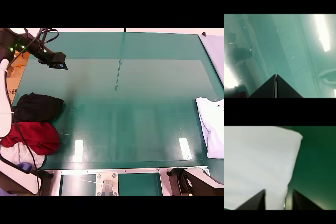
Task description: Fold the shirts.
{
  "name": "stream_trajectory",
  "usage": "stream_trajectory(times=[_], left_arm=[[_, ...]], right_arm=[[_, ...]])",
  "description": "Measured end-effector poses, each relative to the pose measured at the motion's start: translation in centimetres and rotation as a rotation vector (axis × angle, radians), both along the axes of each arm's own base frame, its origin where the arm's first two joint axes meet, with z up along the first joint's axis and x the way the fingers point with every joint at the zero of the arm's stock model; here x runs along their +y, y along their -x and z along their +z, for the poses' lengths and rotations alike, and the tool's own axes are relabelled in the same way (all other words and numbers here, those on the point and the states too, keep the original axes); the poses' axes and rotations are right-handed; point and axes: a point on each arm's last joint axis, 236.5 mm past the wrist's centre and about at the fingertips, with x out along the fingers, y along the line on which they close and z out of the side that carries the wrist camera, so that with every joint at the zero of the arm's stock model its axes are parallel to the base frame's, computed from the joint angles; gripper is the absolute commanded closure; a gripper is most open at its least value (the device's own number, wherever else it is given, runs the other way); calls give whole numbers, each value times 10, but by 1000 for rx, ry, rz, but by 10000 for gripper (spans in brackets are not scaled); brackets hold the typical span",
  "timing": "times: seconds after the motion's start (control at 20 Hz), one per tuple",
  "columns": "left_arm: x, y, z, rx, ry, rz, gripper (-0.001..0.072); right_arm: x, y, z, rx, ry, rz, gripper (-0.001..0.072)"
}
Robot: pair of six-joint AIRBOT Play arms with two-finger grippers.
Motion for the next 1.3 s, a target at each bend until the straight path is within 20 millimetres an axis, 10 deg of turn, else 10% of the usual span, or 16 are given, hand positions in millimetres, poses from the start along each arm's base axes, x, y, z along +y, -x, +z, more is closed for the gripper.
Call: stream_trajectory(times=[0.25,0.55,0.9,1.3], left_arm=[[0,-9,14,-58,12,32,682],[0,31,12,8,22,57,682],[5,153,-42,138,29,149,680],[9,195,-66,158,25,194,679]], right_arm=[[0,-129,97,-221,169,283,697],[157,-271,99,-275,134,873,698],[345,-239,-3,-107,-139,1343,697],[392,-216,-25,-69,-195,1457,697]])
